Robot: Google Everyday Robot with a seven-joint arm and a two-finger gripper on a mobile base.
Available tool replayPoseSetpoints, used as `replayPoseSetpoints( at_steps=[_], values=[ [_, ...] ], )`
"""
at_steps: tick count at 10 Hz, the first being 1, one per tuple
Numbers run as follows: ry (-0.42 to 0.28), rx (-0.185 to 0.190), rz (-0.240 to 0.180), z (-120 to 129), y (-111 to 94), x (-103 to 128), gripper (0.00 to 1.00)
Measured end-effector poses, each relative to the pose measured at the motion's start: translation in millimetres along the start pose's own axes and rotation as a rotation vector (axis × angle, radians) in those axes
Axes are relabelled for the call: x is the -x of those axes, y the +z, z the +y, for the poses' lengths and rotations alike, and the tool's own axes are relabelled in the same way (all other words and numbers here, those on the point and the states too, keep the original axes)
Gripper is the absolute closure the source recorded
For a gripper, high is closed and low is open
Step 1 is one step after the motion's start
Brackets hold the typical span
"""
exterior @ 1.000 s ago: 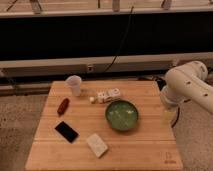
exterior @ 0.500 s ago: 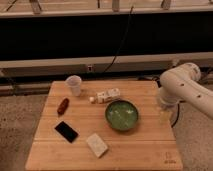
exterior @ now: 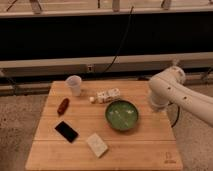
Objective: Push the ceramic bowl across the table
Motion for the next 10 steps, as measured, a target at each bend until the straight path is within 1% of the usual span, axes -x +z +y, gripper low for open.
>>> replayPoseSetpoints(
  at_steps=[2, 3, 4, 5, 7, 8, 9, 10],
  values=[
    [-0.026, 0.011, 0.002, -2.0, 14.2, 10.7, 0.21],
    [-0.031, 0.013, 0.001, -3.8, 17.8, 12.5, 0.20],
    [-0.046, 0.014, 0.000, -7.2, 18.7, 11.6, 0.22],
    [-0.054, 0.023, 0.001, -7.7, 20.8, 10.0, 0.28],
    [-0.079, 0.045, -0.008, -5.5, 34.1, 20.6, 0.48],
    [-0.085, 0.049, -0.007, -4.5, 38.0, 21.3, 0.57],
    [-0.096, 0.048, -0.008, -6.6, 38.8, 20.4, 0.61],
    [-0.111, 0.053, -0.010, -7.4, 40.0, 23.5, 0.68]
  ],
)
